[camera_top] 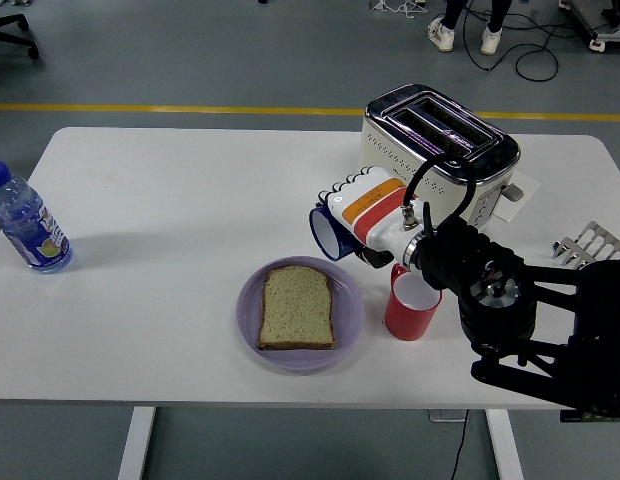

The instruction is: Pick up the cup,pour liquid into bread,place the cup on the desk

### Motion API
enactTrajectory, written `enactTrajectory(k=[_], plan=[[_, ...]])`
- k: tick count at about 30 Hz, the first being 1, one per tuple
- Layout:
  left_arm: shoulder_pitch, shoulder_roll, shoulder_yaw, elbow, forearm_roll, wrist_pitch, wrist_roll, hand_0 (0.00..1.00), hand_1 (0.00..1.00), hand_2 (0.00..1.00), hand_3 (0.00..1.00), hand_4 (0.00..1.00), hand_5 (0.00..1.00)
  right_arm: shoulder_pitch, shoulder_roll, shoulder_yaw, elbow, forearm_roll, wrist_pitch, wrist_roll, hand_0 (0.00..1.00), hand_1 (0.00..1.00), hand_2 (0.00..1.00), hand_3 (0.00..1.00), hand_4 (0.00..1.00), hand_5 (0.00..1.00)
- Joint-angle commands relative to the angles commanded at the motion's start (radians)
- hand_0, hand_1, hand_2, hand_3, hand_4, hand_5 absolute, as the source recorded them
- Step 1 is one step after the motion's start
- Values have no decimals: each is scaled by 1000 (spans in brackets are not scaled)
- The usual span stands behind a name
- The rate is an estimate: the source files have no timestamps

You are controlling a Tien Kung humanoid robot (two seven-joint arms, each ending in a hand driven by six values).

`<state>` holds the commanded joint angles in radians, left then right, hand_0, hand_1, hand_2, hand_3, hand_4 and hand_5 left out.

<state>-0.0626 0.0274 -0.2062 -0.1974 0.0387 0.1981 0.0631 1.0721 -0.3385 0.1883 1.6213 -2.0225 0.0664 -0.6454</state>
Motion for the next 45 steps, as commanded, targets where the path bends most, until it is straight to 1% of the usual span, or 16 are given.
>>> enactTrajectory(k=[7,17,27,32,34,39,42,43,45], plan=[[-2,2,-2,0,-2,0,0,633,642,652,504,240,856,42,30,-8,-5,-74,51,0,417,442,549,574,592,2],[-3,2,-2,0,-3,0,0,634,642,652,504,240,855,56,32,-37,-6,-96,105,0,422,451,553,578,588,2],[-2,2,-3,0,-3,0,0,636,642,652,504,240,856,59,29,-39,-9,-104,119,0,422,451,553,578,585,2],[-2,1,-4,0,-2,0,0,635,643,653,503,240,855,57,28,-35,-9,-97,135,0,421,452,552,580,588,2],[-1,0,-4,0,-1,0,0,636,643,652,503,240,855,52,26,-31,-9,-89,127,0,423,452,553,580,590,2],[0,0,-3,0,0,0,0,636,643,652,503,240,855,27,19,-5,-4,-65,83,0,423,452,553,580,590,2],[1,-1,-5,0,2,0,0,635,643,652,503,240,856,-11,7,33,-2,-32,21,0,416,450,550,579,600,17],[1,-1,-5,0,3,0,0,635,643,652,503,240,856,-18,3,40,-1,-24,10,0,416,450,550,579,600,17],[2,-1,-6,0,4,0,0,635,643,652,503,240,856,-56,-12,81,4,27,-53,0,416,450,550,579,600,17]])
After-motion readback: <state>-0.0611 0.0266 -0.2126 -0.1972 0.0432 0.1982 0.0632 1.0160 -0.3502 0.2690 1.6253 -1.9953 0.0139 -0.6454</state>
